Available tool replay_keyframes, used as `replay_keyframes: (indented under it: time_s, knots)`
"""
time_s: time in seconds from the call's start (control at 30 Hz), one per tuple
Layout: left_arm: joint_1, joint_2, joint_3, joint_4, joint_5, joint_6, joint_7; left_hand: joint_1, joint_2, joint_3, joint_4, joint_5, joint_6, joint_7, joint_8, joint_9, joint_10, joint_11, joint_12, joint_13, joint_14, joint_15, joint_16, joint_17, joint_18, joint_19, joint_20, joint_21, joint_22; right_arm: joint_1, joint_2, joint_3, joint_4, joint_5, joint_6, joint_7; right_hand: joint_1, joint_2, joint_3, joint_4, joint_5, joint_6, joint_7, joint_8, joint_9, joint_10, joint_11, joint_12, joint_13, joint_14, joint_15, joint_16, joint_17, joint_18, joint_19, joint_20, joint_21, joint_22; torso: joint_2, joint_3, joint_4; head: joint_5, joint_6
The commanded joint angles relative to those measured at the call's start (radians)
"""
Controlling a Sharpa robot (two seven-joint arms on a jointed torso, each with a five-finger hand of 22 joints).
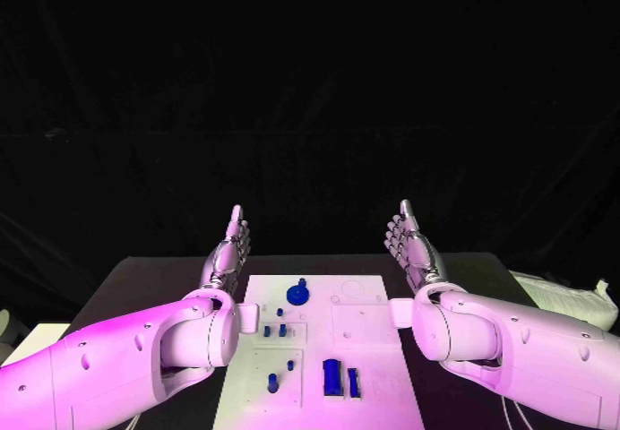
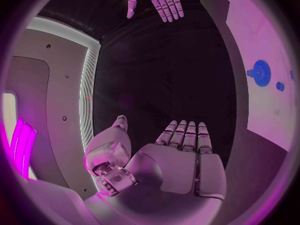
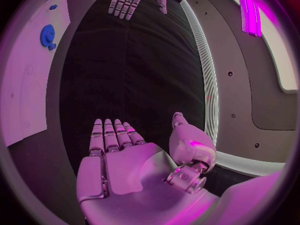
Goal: Assemble the parts on the task board
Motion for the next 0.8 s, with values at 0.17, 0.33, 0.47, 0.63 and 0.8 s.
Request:
replay_keyframes:
  time_s: [0.17, 0.33, 0.47, 0.63, 0.8]
  knots:
    - [0.000, 0.001, 0.001, 0.003, -0.015, -0.008, 0.021, -0.088, 0.000, -0.016, 0.000, -0.006, -0.065, 0.000, -0.007, -0.001, -0.069, 0.000, -0.006, -0.001, -0.060, 0.000, -0.007, -0.001, -0.015, -0.118, -0.004, -0.004, -0.016, 0.000, 0.001, 0.000, 0.002, -0.003, 0.000, 0.017, -0.100, 0.000, 0.006, 0.000, -0.005, -0.062, -0.001, -0.003, -0.001, -0.074, 0.000, -0.007, -0.002, -0.076, 0.000, -0.004, -0.002, -0.014, -0.072, 0.000, -0.004, -0.001, 0.000, -0.0001, 0.0000, 0.000, 0.000]
    - [0.000, 0.001, 0.001, 0.003, -0.015, -0.008, 0.021, -0.107, 0.000, -0.016, 0.000, -0.006, -0.079, 0.000, -0.007, -0.001, -0.083, 0.000, -0.006, -0.001, -0.144, 0.000, -0.007, -0.001, -0.015, -0.118, -0.004, -0.004, -0.016, 0.000, 0.001, 0.000, 0.002, -0.003, 0.000, 0.017, -0.124, 0.000, 0.006, 0.000, -0.005, -0.076, -0.001, -0.003, -0.001, -0.089, 0.000, -0.007, -0.002, -0.092, 0.000, -0.004, -0.002, -0.014, -0.087, 0.000, -0.004, -0.001, 0.000, -0.0001, 0.0000, 0.000, 0.000]
    - [0.000, 0.001, 0.001, 0.003, -0.015, -0.008, 0.021, -0.128, 0.000, -0.016, 0.000, -0.006, -0.155, 0.000, -0.007, -0.001, -0.162, 0.000, -0.006, -0.001, -0.144, 0.000, -0.007, -0.001, -0.015, -0.118, -0.004, -0.004, -0.016, 0.000, 0.001, 0.000, 0.002, -0.003, 0.000, 0.017, -0.236, 0.000, 0.006, 0.000, -0.005, -0.149, -0.001, -0.003, -0.001, -0.173, 0.000, -0.007, -0.002, -0.179, 0.000, -0.004, -0.002, -0.014, -0.168, 0.000, -0.004, -0.001, 0.000, -0.0001, 0.0000, 0.000, 0.000]
    - [0.000, 0.001, 0.001, 0.003, -0.015, -0.008, 0.021, -0.206, 0.000, -0.016, 0.000, -0.006, -0.155, 0.000, -0.007, -0.001, -0.162, 0.000, -0.006, -0.001, -0.144, 0.000, -0.007, -0.001, -0.015, -0.118, -0.004, -0.004, -0.016, 0.000, 0.001, 0.000, 0.002, -0.003, 0.000, 0.017, -0.236, 0.000, 0.006, 0.000, -0.005, -0.149, -0.001, -0.003, -0.001, -0.173, 0.000, -0.007, -0.002, -0.179, 0.000, -0.004, -0.002, -0.014, -0.168, 0.000, -0.004, -0.001, 0.000, -0.0001, 0.0000, 0.000, 0.000]
    - [0.000, 0.001, 0.001, 0.003, -0.015, -0.008, 0.021, -0.206, 0.000, -0.016, 0.000, -0.006, -0.155, 0.000, -0.007, -0.001, -0.162, 0.000, -0.006, -0.001, -0.144, 0.000, -0.007, -0.001, -0.015, -0.118, -0.004, -0.004, -0.016, 0.000, 0.001, 0.000, 0.002, -0.003, 0.000, 0.017, -0.236, 0.000, 0.006, 0.000, -0.005, -0.149, -0.001, -0.003, -0.001, -0.173, 0.000, -0.007, -0.002, -0.179, 0.000, -0.004, -0.002, -0.014, -0.168, 0.000, -0.004, -0.001, 0.000, -0.0001, 0.0000, 0.000, 0.000]
